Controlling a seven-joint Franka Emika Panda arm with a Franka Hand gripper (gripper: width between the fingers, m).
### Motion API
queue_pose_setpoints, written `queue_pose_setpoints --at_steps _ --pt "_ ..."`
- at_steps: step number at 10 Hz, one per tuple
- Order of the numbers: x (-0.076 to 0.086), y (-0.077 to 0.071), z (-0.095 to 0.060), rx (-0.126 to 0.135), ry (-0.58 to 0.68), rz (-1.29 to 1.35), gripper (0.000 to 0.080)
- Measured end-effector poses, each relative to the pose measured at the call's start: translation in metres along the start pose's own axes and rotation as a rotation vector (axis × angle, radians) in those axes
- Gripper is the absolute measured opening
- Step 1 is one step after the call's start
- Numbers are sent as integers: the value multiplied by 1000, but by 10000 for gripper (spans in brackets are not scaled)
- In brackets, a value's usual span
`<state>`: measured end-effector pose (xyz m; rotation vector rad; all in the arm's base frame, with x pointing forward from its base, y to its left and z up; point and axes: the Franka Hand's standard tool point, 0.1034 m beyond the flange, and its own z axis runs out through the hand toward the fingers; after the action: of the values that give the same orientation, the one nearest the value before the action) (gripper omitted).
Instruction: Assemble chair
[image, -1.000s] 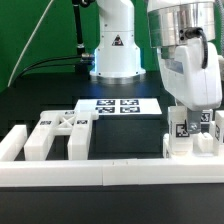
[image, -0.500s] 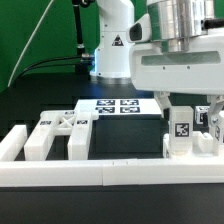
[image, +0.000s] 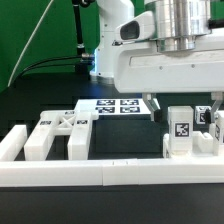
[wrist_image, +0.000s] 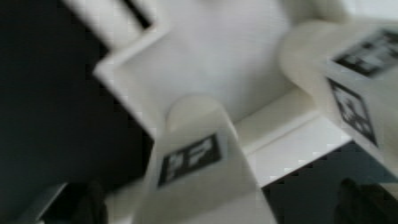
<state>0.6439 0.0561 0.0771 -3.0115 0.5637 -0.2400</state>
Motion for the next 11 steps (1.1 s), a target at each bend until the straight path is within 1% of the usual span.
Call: queue_pose_setpoints --at_steps 1,2,3,4,5,6,8,9,10,11 --pt "0 0 0 1 -1 34 649" --pt "0 0 0 1 -1 42 535" --pt "0 0 0 4 -2 103 535" --pt "0 0 0 6 -3 190 358" --pt "0 2 1 4 -4 240 291" --pt "-1 2 1 3 -6 298 291" --pt "3 5 3 -4 -23 528 291" --pt "3 6 3 -5 -30 689 291" --pt "2 5 3 1 -41 882 291" --pt "2 4 4 17 -58 1083 291"
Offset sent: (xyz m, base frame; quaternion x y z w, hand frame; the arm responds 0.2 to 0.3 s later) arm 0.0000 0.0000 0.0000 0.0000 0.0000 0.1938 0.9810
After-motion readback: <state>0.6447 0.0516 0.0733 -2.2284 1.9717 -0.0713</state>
